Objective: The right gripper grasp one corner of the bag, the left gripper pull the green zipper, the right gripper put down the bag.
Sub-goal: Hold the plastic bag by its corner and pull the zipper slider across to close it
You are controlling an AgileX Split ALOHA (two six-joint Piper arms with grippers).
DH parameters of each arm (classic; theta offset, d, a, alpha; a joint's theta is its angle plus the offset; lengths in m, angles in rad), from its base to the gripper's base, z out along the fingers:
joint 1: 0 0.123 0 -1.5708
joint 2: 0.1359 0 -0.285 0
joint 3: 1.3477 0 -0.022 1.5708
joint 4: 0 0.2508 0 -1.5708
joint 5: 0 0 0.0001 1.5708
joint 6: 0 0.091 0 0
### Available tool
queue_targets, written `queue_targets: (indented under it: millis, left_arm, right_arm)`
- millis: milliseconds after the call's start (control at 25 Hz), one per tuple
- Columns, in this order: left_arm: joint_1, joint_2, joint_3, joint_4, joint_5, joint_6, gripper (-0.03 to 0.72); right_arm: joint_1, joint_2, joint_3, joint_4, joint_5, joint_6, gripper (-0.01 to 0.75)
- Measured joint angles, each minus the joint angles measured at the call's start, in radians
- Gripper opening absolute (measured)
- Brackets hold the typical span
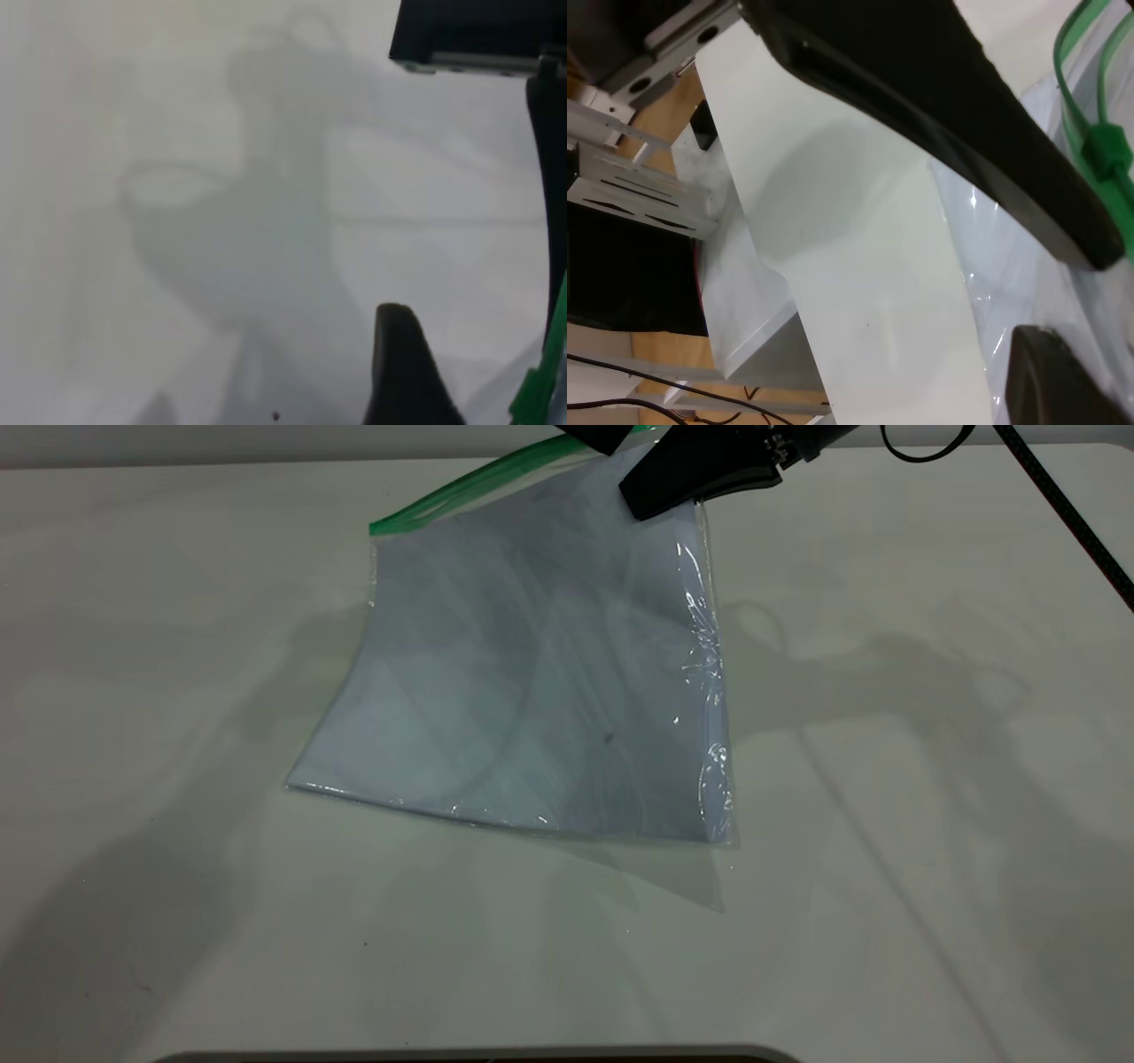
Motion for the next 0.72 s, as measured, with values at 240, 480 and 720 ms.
queue_targets:
  millis: [240,480,720]
  left_arm:
    - [-0.001,0.0,0.0,-0.005,0.001,0.001,0.308]
    - [-0.002,0.0,0.0,-0.006,0.003,0.001,0.164]
    - [-0.002,0.0,0.0,-0.01,-0.009,0.007,0.071]
  right_arm:
    - [0.0,0.0,0.0,0.0,0.0,0.0,0.033]
    - [-0.002,0.0,0.0,0.0,-0.005,0.0,0.033]
    - [-0.002,-0.019,0.0,-0.004,-0.02,0.0,0.033]
